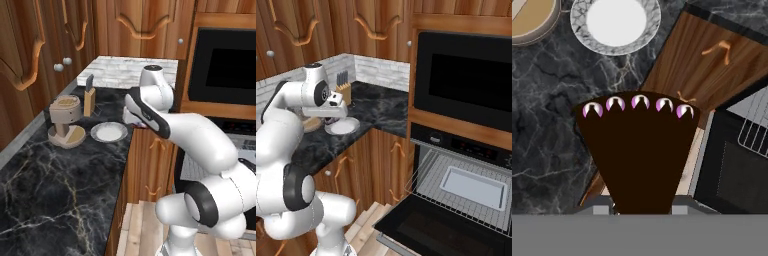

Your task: Take the baked cake out of the oven and place it on the plate for cooling. Then close the oven door.

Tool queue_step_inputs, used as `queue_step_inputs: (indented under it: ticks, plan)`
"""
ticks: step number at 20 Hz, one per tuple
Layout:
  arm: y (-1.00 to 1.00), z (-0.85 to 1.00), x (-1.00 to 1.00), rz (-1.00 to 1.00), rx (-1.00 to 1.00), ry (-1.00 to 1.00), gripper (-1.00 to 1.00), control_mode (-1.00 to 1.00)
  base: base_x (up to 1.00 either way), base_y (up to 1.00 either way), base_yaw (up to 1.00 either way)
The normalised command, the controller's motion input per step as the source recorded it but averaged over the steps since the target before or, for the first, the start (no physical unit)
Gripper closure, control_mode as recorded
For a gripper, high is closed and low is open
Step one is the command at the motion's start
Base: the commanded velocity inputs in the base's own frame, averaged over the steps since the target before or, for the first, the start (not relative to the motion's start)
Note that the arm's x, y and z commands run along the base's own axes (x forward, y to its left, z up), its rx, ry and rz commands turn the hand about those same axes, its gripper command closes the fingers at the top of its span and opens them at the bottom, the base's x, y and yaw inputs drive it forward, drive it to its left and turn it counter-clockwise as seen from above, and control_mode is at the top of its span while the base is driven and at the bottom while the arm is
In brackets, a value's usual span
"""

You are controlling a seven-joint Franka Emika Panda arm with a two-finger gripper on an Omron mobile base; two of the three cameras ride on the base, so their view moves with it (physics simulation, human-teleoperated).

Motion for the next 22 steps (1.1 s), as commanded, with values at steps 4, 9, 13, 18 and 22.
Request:
queue_step_inputs:
  ticks: [4,9,13,18,22]
  plan:
    - [0.54,-0.16,0.83,-0.02,0.00,0.06,1.00,-1.00,0.00,0.00,0.00]
    - [0.22,-0.30,0.75,0.00,0.00,0.03,1.00,-1.00,0.00,0.00,0.00]
    - [0.01,-0.45,0.51,0.00,0.00,0.00,1.00,-1.00,0.00,0.00,0.00]
    - [0.00,-0.53,0.57,0.00,0.00,0.00,1.00,-1.00,0.00,0.00,0.00]
    - [0.11,-0.47,0.57,0.00,0.00,0.00,1.00,-1.00,0.00,0.00,0.00]
